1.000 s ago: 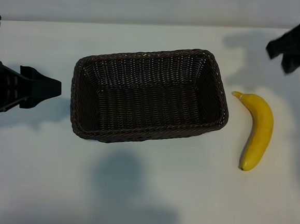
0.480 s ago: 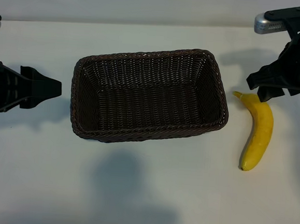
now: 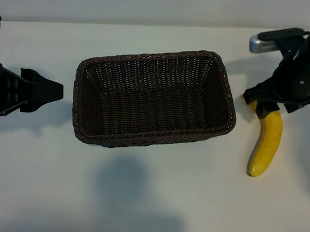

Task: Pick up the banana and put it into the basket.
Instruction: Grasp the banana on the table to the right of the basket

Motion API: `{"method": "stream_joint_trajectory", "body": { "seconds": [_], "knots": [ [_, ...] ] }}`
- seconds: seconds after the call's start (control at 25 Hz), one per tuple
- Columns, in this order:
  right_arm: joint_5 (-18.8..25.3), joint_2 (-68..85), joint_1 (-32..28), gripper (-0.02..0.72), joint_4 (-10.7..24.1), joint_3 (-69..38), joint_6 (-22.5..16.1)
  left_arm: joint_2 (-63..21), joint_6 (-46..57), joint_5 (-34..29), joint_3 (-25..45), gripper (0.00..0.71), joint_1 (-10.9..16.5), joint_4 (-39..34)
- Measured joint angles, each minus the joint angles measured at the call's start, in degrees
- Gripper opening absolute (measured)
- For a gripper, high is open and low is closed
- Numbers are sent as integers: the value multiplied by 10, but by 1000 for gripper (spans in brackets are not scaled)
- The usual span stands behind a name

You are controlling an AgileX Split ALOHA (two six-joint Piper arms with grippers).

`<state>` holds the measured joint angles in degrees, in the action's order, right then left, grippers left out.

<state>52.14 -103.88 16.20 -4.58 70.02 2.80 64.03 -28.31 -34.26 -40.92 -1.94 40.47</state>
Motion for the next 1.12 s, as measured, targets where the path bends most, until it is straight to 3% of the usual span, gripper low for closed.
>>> {"method": "stream_joint_trajectory", "body": {
  "seconds": [0.96,1.12],
  "knots": [
    [-32,-90,0,580,32,0,1,0,1,0,0,607,0,0],
    [-33,-94,0,505,27,0,0,0,1,-1,0,607,0,0]
  ]
}}
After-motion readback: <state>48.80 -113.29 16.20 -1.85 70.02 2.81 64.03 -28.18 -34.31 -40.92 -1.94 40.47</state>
